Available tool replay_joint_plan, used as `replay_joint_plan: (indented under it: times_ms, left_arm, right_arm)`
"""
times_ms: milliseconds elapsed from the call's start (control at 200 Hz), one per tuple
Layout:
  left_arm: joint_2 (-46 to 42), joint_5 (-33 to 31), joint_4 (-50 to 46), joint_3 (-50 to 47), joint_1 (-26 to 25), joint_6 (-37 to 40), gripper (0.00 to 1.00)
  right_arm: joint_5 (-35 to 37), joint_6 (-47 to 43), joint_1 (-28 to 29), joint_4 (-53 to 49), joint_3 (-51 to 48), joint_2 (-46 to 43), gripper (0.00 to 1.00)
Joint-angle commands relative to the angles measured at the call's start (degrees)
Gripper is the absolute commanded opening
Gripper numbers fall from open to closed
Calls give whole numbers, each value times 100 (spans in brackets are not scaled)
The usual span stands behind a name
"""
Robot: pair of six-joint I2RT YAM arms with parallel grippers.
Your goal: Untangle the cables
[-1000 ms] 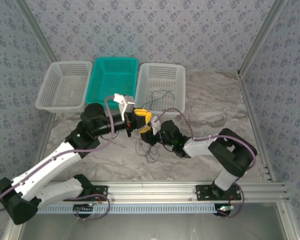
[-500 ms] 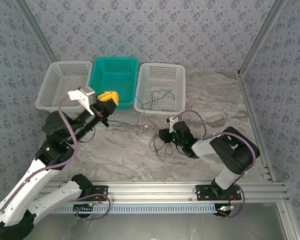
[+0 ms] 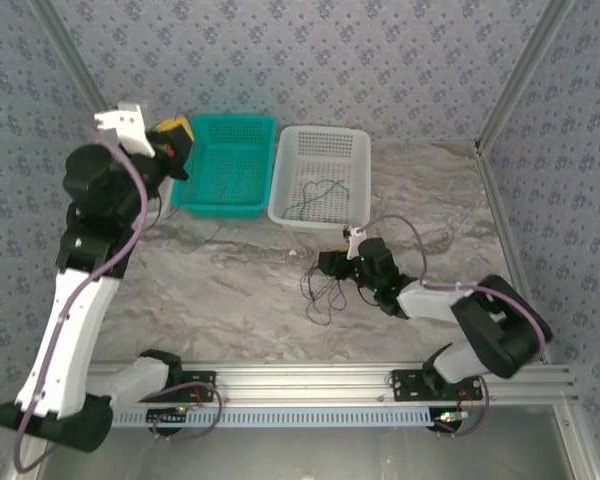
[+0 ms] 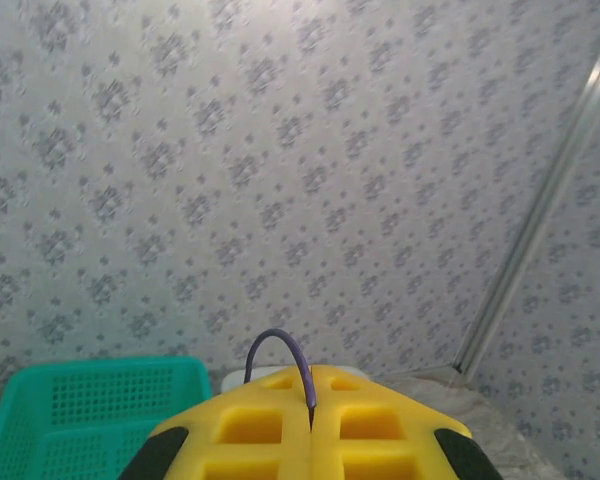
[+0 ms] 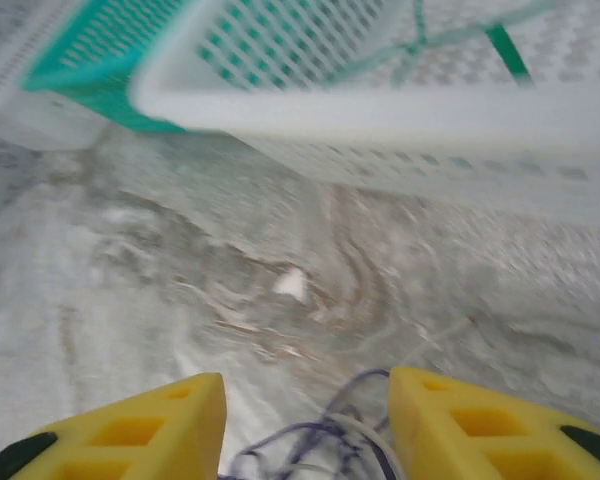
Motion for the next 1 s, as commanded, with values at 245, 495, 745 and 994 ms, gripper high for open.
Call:
replay_joint_plan:
  times_ms: [245, 495, 745, 994]
  left_arm:
    - [1578, 919, 1095, 946, 703, -58, 0]
    - [3063, 1281, 1202, 1440, 864, -399, 0]
    - [3815, 648, 247, 1185, 829, -403, 60]
    - [2243, 175, 267, 214, 547, -816, 65]
  right_arm:
    - [793, -1206, 355, -1350, -298, -3070, 76]
    - [771, -1391, 353, -2320, -257, -4120, 76]
    - [926, -1346, 336, -2488, -355, -4182, 76]
    - [1070, -1323, 222, -2645, -265, -3874, 80]
